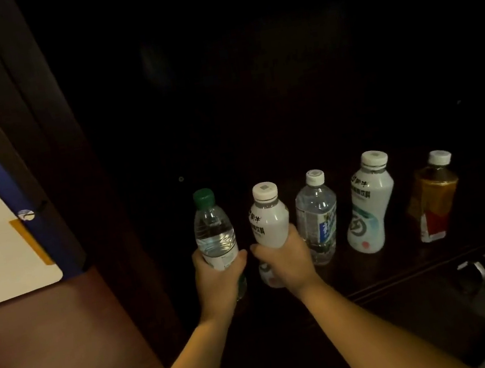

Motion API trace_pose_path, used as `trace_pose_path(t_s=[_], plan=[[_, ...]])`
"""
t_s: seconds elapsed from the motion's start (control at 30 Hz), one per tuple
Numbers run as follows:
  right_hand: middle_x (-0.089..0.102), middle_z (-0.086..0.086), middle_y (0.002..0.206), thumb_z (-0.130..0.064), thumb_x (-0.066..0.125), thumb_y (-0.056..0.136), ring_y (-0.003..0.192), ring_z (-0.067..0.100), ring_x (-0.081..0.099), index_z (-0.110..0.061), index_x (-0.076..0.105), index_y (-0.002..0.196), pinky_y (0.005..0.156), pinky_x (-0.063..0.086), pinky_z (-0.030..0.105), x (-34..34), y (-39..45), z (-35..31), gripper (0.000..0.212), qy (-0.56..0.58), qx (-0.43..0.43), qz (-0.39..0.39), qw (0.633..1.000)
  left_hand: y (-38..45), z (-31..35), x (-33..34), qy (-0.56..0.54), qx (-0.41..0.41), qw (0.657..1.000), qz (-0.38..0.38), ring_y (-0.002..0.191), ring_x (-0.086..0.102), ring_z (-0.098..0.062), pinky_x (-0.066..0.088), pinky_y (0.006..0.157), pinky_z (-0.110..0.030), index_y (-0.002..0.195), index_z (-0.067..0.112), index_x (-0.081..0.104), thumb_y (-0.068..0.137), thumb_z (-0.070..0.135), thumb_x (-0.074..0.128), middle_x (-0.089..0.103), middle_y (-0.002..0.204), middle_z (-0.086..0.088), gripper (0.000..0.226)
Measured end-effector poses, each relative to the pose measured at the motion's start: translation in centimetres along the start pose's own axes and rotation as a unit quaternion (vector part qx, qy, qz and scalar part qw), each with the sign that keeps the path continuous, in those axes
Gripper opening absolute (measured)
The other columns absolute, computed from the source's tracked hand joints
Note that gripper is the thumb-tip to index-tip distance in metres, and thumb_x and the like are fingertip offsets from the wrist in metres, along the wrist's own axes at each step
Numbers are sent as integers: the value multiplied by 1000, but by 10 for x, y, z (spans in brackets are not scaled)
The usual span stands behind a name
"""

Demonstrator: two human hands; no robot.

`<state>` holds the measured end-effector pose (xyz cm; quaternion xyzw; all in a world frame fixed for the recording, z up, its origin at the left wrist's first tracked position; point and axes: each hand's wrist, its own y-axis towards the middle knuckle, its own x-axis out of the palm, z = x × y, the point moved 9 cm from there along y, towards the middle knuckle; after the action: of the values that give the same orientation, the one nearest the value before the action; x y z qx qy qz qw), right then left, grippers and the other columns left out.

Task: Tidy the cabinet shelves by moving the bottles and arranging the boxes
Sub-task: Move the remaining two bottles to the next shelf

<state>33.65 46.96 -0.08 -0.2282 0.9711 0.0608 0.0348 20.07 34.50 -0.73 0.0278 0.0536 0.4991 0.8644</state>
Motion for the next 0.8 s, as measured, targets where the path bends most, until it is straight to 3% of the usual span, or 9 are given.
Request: trace_pose_path(t_s=[0.1,0.23,0.33,0.43,0.6,0.7,0.8], plan=[[68,9,71,-18,77,70,56,13,64,-4,58,98,51,52,30,6,7,1,37,15,11,-9,1000,10,-2,1,9,-1,1000,3,98,62,-19,48,70,-28,126,20,43,63,27,85,62,108,2,76],[63,7,70,-12,78,74,59,18,61,0,54,104,49,47,26,9,5,6,40,27,15,-33,999,7,-7,2,6,-13,999,-31,108,59,-20,51,86,-38,136,22,36,60,26,87,59,121,-1,91],[67,4,109,-15,83,73,91,16,66,-11,51,125,66,54,20,-1,-13,18,62,6,50,-1,999,-8,-14,-5,12,-36,998,-50,124,51,-24,45,100,-42,143,20,30,61,20,87,51,137,-6,99],[53,8,141,-22,83,74,124,22,54,-11,39,145,97,44,29,-17,-43,21,84,-44,71,66,994,-35,-20,-17,30,-64,995,-74,134,41,-25,37,108,-41,146,20,26,70,22,81,42,147,-5,94],[60,3,132,-32,79,77,123,22,56,-16,52,136,94,44,32,-13,-118,-6,66,-80,53,114,989,-88,1,-53,20,-19,987,-159,132,43,-17,34,95,-21,146,16,30,80,31,72,46,143,-1,80],[64,5,126,-28,76,81,117,20,59,-13,58,130,93,45,30,9,-173,-28,55,-82,52,136,986,-118,6,-98,20,-6,981,-191,135,39,-16,32,101,-23,140,20,39,79,39,70,44,144,1,70],[65,5,123,-29,75,82,113,19,60,-12,59,130,91,44,28,48,-220,-46,53,-72,54,138,986,-129,12,-165,16,5,981,-194,132,43,-13,38,105,-30,133,26,45,78,39,71,49,132,8,63]])
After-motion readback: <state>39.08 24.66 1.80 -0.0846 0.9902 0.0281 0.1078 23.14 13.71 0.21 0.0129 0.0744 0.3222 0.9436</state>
